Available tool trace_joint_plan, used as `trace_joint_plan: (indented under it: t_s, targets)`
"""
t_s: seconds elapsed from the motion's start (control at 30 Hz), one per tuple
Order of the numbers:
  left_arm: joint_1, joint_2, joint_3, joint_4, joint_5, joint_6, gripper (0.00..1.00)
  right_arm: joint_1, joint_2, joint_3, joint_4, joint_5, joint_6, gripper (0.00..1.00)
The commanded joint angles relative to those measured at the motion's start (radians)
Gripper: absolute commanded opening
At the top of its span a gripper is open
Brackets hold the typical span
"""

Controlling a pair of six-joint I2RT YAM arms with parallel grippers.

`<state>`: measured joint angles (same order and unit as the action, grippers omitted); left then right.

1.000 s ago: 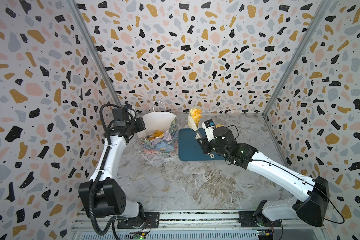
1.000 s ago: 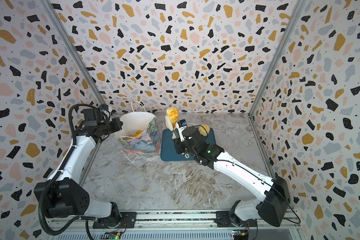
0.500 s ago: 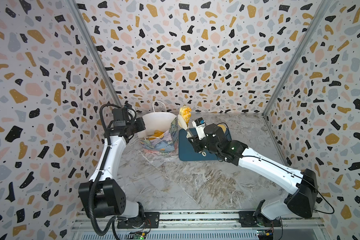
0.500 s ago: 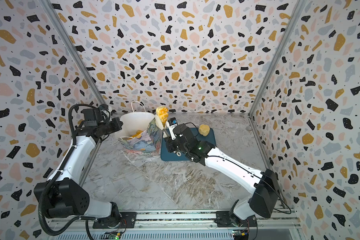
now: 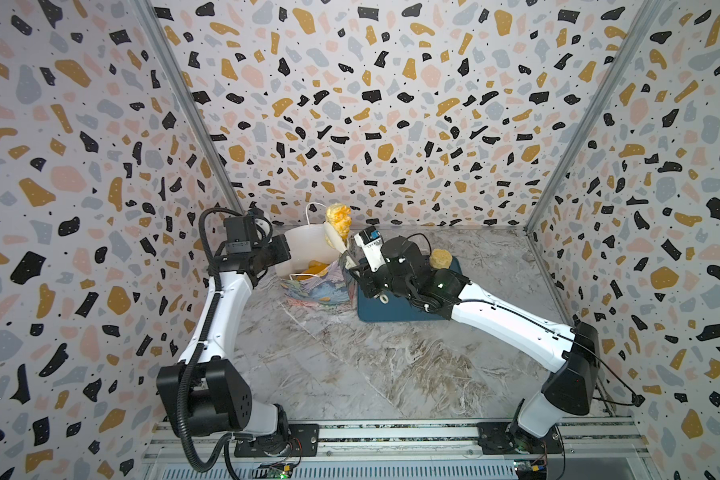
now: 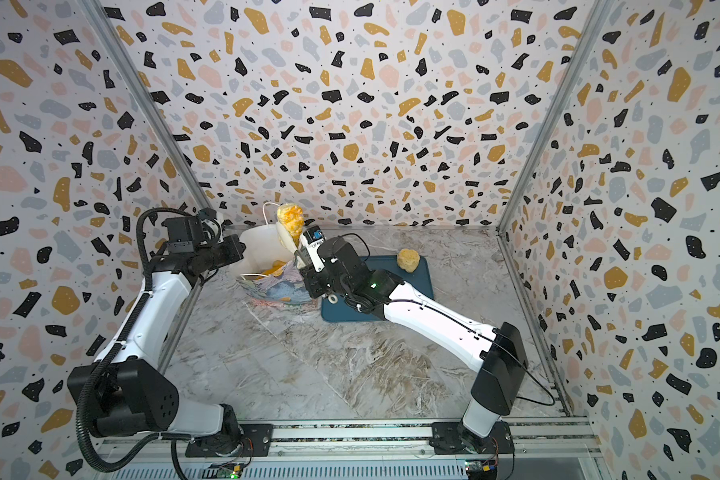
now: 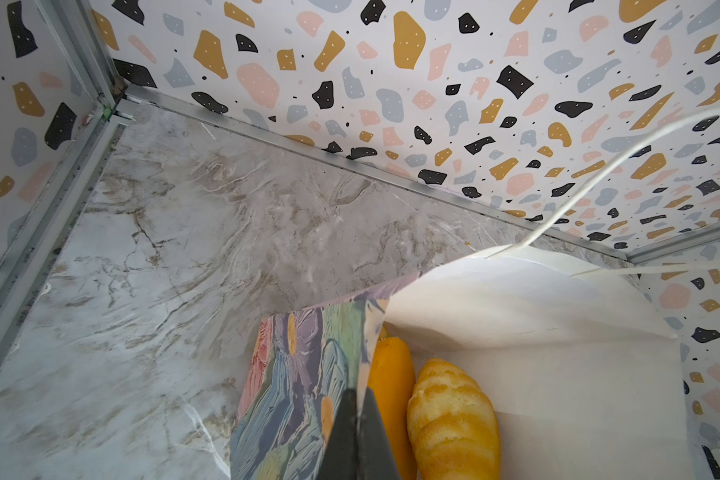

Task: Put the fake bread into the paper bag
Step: 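Lift the roll in the tongs and carry it over the bag opening, then open the tongs to drop the striped roll into the bag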

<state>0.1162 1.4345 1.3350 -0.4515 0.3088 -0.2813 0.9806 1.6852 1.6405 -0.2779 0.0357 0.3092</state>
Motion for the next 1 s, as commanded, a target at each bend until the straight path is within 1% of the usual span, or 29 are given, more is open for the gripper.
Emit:
trace_joint_plan:
  t_s: [0.0,0.17,0.3,0.43,0.57,0.67,0.8,0.97]
  targets:
    - [-0.004,-0.035,-0.009,0.028,0.009,-0.003,0.0,0.013,0.017,0.103,-0.044,-0.003,-0.036,0.23]
    - [-0.004,-0.034,-0.009,0.028,0.007,-0.003,0.0,0.024,0.096,0.214,-0.132,0.011,-0.058,0.25]
    - [-0.004,-0.036,-0.01,0.028,0.007,-0.002,0.0,0.033,0.153,0.3,-0.196,0.029,-0.074,0.3]
    - [-0.004,-0.035,-0.01,0.029,0.007,-0.002,0.0,0.04,0.192,0.36,-0.236,0.042,-0.088,0.43]
    - [-0.005,-0.036,-0.01,0.028,0.006,-0.001,0.0,0.044,0.195,0.37,-0.236,0.061,-0.092,0.53]
    - [-0.004,-0.036,-0.009,0.028,0.007,-0.002,0.0,0.045,0.186,0.37,-0.23,0.072,-0.095,0.57]
    - [-0.004,-0.037,-0.008,0.029,0.008,-0.002,0.0,0.046,0.17,0.362,-0.224,0.089,-0.097,0.6]
    - [-0.004,-0.037,-0.009,0.028,0.007,-0.002,0.0,0.046,0.138,0.328,-0.203,0.103,-0.098,0.61]
